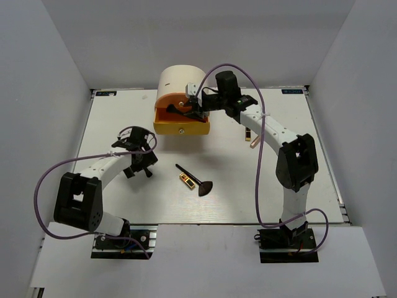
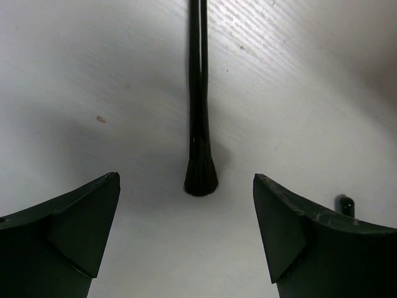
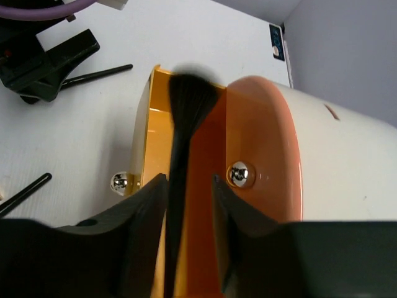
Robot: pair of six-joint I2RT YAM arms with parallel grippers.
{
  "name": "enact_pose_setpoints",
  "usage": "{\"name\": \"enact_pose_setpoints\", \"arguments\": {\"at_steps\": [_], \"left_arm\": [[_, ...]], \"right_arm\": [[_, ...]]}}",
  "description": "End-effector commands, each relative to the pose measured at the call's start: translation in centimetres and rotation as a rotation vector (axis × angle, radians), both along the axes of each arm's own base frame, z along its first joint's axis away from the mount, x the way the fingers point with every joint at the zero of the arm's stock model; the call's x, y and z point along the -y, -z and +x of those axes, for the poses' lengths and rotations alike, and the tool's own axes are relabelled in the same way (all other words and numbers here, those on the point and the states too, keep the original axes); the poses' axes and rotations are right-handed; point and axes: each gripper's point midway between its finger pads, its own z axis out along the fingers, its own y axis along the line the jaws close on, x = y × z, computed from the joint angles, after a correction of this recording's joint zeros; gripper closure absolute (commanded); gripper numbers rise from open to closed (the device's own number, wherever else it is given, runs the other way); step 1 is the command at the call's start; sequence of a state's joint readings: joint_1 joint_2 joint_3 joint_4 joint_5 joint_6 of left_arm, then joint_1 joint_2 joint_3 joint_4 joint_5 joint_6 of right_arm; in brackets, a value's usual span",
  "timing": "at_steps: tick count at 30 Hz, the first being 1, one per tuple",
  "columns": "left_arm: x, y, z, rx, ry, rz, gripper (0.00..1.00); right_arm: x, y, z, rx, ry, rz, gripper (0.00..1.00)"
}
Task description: Organize the makeup
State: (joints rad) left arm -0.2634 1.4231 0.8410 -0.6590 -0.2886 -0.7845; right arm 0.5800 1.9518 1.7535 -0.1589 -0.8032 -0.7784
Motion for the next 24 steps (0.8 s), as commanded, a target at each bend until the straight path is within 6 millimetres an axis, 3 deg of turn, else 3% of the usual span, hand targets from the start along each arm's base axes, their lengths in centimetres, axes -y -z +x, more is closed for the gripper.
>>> {"name": "enact_pose_setpoints", "arguments": {"at_steps": [1, 3, 5, 11, 12, 14, 15, 19, 20, 21, 24], "left_arm": [[0.4, -1.7, 2.5, 0.070, 0.017, -0.012, 0.02], [0.5, -1.5, 3.1, 0.066, 0.023, -0.005, 0.02], [0.2, -1.0, 3.3, 0.045, 0.018, 0.004, 0.02], [-0.1, 0.0, 3.6, 0.022, 0.036, 0.018, 0.15], [-0.2, 0.3, 3.5, 0.010, 0.038, 0.026, 0.17], [-0.6, 0.8, 3.4, -0.004, 0.032, 0.034, 0.19], [-0.6, 1.2, 3.3, -0.018, 0.039, 0.040, 0.19], [-1.0, 2.2, 3.6, -0.040, 0.041, 0.037, 0.29], [-1.3, 2.4, 3.6, -0.046, 0.033, 0.037, 0.30], [-1.1, 2.9, 3.6, -0.061, 0.039, 0.031, 0.35], [-1.2, 3.7, 3.5, -0.080, 0.040, 0.020, 0.44]], "right_arm": [[0.5, -0.4, 0.9, 0.017, 0.058, -0.003, 0.56], [0.7, -0.4, 1.1, 0.010, 0.069, -0.002, 0.48], [0.8, -0.6, 1.1, 0.003, 0.080, 0.002, 0.45], [1.5, -3.6, 0.1, -0.043, 0.106, 0.072, 0.50], [1.8, -5.0, -0.6, -0.040, 0.104, 0.095, 0.50], [2.5, -5.2, -1.1, -0.086, 0.118, 0.116, 0.51], [3.1, -6.6, -2.0, -0.079, 0.112, 0.135, 0.51], [5.2, -6.4, -4.0, -0.122, 0.118, 0.142, 0.51], [5.6, -4.9, -4.5, -0.153, 0.123, 0.123, 0.51], [6.3, -6.3, -4.7, -0.113, 0.130, 0.151, 0.51], [7.6, -5.8, -5.5, -0.131, 0.150, 0.148, 0.51]]}}
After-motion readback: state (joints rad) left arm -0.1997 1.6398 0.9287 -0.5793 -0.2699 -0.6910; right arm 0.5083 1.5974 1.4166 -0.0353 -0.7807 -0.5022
